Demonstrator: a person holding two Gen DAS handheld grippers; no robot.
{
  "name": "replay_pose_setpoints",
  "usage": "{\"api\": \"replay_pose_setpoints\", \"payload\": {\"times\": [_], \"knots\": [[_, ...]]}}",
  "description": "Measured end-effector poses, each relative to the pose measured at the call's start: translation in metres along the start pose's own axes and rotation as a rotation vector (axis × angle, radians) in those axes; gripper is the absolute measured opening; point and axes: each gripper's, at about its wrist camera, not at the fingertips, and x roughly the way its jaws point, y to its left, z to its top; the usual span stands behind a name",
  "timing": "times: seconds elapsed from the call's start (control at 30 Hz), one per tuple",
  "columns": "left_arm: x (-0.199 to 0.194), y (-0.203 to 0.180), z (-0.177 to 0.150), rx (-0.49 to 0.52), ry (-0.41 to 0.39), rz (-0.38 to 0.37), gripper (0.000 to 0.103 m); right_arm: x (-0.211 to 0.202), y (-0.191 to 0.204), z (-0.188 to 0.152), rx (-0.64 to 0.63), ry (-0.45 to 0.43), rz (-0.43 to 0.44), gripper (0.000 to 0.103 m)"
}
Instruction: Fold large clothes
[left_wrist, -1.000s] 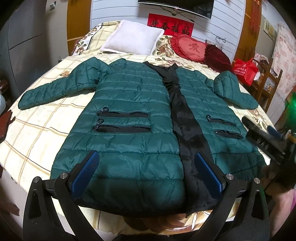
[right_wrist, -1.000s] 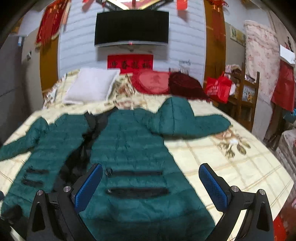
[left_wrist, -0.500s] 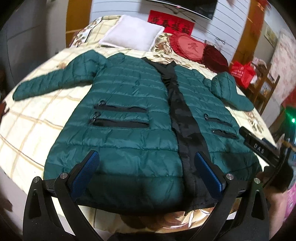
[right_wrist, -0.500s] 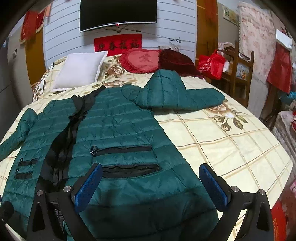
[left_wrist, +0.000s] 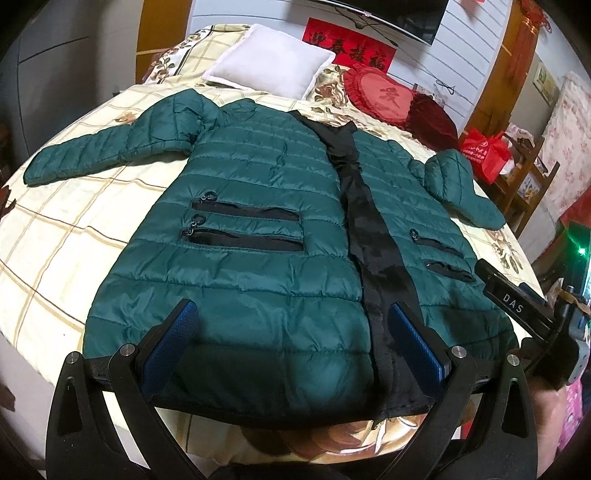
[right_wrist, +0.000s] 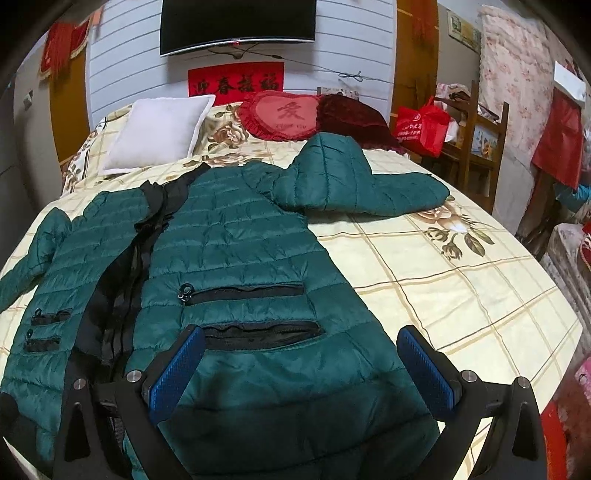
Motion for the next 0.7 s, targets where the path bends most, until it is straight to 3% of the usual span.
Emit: {"api": "replay_pose_setpoints", "payload": {"times": [0.7], "knots": [[0.0,-0.002,-0.001,0.02,-0.006,0.017,0.103,-0.013,0.0,0.0,0.001,-0.063,0.016,0.103]]}}
